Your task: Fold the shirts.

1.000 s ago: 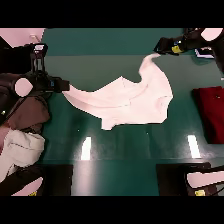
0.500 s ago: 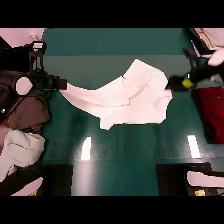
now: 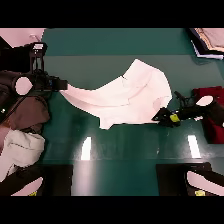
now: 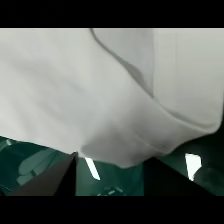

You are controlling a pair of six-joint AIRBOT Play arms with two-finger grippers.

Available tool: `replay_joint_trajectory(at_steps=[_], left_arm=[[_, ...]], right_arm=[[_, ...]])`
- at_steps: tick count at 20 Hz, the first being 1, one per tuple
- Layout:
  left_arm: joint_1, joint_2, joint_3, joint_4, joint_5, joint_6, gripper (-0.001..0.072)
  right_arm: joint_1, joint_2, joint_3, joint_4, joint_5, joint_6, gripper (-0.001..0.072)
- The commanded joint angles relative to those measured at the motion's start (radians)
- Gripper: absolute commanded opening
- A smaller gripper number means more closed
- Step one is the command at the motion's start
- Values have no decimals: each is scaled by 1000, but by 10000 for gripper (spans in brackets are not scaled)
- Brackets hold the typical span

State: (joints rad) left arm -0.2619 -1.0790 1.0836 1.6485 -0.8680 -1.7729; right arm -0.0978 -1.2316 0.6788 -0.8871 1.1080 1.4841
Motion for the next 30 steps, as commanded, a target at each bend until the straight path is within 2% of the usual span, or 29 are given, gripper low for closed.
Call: replay_joint_trajectory(at_steps=[1, 3, 5, 8, 10, 12, 15, 18, 21, 23, 24, 25, 26, 27, 30], left_arm=[[1, 2, 1, 3, -25, 1, 25], [1, 6, 14, 21, -49, 1, 25], [1, 12, 61, 60, -119, 24, 24], [1, 50, 97, 101, -233, 53, 24], [1, 66, 57, 38, -340, 53, 25], [1, 89, -50, -97, -359, 53, 25], [0, 132, -212, -357, -298, 54, 25], [0, 150, -293, -533, -259, 92, 25], [1, 150, -347, -564, -187, 114, 25], [1, 150, -359, -564, -110, 114, 26], [1, 150, -354, -564, -83, 115, 53], [1, 150, -348, -565, -69, 114, 313], [1, 150, -337, -563, -68, 116, 426], [1, 150, -320, -560, -80, 126, 426], [1, 150, -218, -471, -192, 156, 426]], right_arm=[[47, 9, -44, 55, -157, 0, 275], [62, 9, -8, 39, -158, -10, 31], [52, 9, 80, -56, -75, -15, 28], [-6, 9, 271, -268, 164, -14, 27], [-44, 9, 395, -377, 296, -15, 28], [-65, 12, 485, -422, 360, -16, 28], [-59, 11, 599, -424, 356, -16, 28], [-30, 10, 714, -423, 251, -16, 28], [21, 5, 797, -422, 128, -16, 28], [52, -28, 836, -423, 116, -16, 28], [66, -51, 851, -422, 129, -16, 32], [76, -76, 863, -422, 146, -16, 109], [83, -99, 874, -418, 168, -16, 340], [85, -122, 885, -413, 196, -15, 463], [82, -139, 893, -414, 273, -15, 461]])
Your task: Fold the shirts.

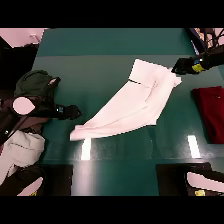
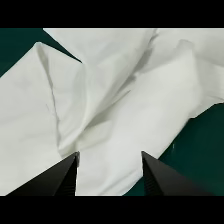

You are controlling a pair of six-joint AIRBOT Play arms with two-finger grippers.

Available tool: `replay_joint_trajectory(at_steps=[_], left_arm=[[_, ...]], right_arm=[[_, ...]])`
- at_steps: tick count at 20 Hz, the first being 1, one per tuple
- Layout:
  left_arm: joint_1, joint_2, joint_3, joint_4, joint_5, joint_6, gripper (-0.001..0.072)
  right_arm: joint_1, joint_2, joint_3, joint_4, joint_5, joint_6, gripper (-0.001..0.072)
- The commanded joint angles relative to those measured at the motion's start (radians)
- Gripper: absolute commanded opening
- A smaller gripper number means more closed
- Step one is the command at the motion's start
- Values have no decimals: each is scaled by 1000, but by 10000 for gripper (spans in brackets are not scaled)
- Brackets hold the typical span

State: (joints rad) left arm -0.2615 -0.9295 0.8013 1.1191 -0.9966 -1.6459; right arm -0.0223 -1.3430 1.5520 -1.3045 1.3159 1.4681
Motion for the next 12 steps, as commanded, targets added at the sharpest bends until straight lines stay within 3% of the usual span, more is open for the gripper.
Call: replay_joint_trajectory(at_steps=[1, 6, 10, 12], left_arm=[[7, 1, 102, 103, -106, 44, 426], [164, 1, 22, 53, -310, 210, 426], [176, 1, -195, -90, -278, 381, 427], [176, 1, -267, -108, -232, 407, 427]], right_arm=[[-4, -25, 20, 3, 86, 1, 460], [-43, -25, 20, 4, 144, 1, 453], [-42, -25, 20, 3, 147, 1, 453], [-42, -24, 20, 3, 147, 1, 452]])
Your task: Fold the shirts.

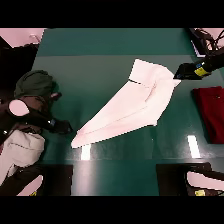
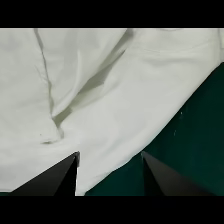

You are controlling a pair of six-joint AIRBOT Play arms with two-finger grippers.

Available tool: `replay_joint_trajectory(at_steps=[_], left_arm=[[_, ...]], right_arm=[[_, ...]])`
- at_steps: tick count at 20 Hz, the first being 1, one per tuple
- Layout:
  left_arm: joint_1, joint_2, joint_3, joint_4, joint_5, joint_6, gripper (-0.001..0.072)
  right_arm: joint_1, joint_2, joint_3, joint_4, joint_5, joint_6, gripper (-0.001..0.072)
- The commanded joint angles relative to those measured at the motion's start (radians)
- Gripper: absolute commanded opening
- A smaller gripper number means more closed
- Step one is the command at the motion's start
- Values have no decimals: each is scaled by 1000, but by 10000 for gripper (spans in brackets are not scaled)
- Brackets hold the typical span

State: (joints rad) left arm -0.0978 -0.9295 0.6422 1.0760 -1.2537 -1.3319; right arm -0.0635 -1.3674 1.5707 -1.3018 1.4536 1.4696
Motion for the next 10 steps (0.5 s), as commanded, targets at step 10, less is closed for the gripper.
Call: replay_joint_trajectory(at_steps=[10], left_arm=[[12, 1, -196, -141, 145, 160, 424]], right_arm=[[-1, 124, -240, 1, -47, 5, 452]])
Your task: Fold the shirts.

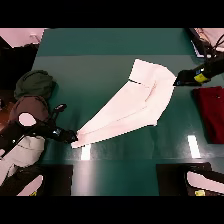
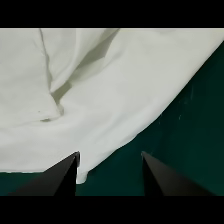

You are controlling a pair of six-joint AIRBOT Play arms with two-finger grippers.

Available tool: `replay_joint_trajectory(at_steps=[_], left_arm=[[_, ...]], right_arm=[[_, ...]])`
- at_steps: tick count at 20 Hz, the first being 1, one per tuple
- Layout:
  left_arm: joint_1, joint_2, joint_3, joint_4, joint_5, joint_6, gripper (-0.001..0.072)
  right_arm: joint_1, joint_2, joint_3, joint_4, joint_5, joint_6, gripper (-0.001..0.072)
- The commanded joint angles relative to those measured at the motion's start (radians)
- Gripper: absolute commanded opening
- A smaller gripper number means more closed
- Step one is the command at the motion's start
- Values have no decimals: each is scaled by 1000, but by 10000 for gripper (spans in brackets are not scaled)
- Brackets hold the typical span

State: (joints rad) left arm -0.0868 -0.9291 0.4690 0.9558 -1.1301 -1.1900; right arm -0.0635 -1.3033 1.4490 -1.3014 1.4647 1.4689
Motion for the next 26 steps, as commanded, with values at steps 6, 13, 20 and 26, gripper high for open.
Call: replay_joint_trajectory(at_steps=[6, 13, 20, 26], left_arm=[[1, 0, -22, -63, 87, -21, 25], [1, 0, 32, -102, 45, -33, 25], [1, 0, 263, -104, 40, -64, 25], [1, 0, 899, -162, 82, -97, 25]], right_arm=[[-1, 108, -415, 32, -147, 34, 455], [0, -35, -625, 365, -342, 6, 574], [-1, 48, -610, 384, -396, -34, 28], [-1, 322, -188, 359, -427, -33, 27]])
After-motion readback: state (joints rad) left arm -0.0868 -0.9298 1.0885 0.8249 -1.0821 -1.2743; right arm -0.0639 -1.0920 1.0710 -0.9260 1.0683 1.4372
